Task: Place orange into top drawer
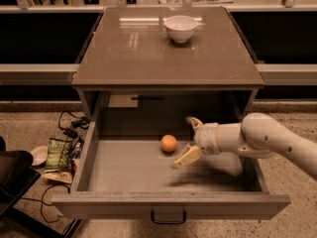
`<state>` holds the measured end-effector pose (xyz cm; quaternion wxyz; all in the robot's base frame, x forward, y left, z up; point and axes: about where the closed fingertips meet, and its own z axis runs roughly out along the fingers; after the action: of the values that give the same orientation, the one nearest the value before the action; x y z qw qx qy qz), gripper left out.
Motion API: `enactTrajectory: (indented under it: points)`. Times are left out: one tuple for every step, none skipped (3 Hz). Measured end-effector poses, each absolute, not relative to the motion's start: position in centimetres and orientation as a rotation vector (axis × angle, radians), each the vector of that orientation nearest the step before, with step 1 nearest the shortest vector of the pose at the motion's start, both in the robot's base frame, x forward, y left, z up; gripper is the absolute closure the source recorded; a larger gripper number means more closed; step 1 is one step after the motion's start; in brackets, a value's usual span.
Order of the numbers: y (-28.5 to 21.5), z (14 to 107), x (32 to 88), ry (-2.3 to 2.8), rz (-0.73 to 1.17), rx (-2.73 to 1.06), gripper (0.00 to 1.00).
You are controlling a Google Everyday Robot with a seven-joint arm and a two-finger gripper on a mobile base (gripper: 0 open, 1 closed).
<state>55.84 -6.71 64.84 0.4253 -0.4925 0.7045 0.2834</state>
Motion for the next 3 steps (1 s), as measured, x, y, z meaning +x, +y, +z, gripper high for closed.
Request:
enactTrajectory:
  points:
    - [-10.9, 67.9, 50.9, 1.818, 0.697, -1.356, 0.00]
    - [-14.4, 73.8, 48.1, 1.895, 0.591, -1.513, 0.00]
    - [-16.4, 82.4, 45.8, 1.978, 0.430, -1.624, 0.00]
